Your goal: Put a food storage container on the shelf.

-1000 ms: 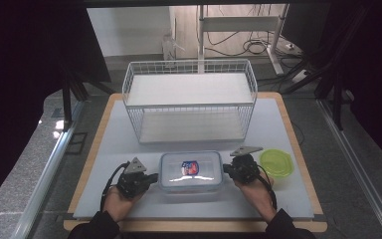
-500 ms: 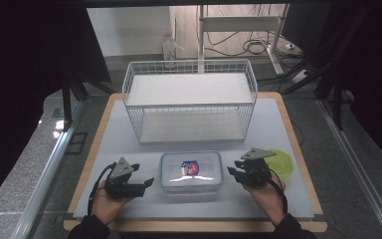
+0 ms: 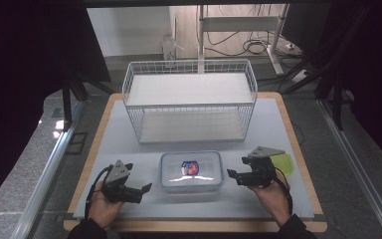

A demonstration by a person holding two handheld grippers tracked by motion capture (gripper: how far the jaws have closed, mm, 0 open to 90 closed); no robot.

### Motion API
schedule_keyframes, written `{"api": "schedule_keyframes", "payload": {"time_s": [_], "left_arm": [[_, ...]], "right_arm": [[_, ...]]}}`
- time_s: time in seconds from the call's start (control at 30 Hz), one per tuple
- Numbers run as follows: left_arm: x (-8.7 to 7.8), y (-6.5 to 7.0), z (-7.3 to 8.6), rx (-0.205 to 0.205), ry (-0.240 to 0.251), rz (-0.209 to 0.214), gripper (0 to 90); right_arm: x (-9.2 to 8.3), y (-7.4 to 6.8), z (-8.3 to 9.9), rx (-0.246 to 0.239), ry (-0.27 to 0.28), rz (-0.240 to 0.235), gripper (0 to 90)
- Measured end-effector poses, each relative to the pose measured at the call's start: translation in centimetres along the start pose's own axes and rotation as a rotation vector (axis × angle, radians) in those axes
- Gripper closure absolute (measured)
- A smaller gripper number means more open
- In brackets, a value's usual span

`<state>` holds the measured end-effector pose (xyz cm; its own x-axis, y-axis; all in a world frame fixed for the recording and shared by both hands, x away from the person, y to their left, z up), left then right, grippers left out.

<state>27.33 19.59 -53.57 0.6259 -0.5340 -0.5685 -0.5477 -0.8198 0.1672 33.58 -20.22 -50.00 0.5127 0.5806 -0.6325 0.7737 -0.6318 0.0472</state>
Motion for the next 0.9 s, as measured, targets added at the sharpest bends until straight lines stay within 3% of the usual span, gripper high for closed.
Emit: {"api": "schedule_keyframes", "payload": {"time_s": [0.3, 0.53, 0.73, 0.9], "left_arm": [[-0.1, 0.7, -0.7, 0.003, -0.009, 0.043, 1.9], [0.2, 1.3, -1.6, -0.006, -0.041, 0.079, 1.4], [1.5, 1.6, -2.6, -0.035, -0.075, 0.145, 0.6], [2.7, 1.5, -3.2, -0.066, -0.102, 0.211, 0.2]], "right_arm": [[0.1, -0.2, -0.6, -0.016, 0.043, -0.04, 8.9], [0.8, -1.3, -1.0, -0.07, 0.044, -0.111, 2.4], [1.6, -1.9, -1.5, -0.077, 0.021, -0.157, 1.0], [2.1, -2.4, -2.0, -0.06, 0.009, -0.162, 1.5]]}}
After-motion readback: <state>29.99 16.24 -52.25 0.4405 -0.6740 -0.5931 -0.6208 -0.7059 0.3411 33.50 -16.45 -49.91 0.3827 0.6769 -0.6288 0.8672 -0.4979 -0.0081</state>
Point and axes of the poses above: each handheld gripper's, and its own axes: x roughly forward along the jaws, z roughly out of its underside, y roughly to its right, the point moved 3 cm from there along x, roughly forward along the jaws, and after that the axes turned 11 degrees about -x, right-handed, at the moved point
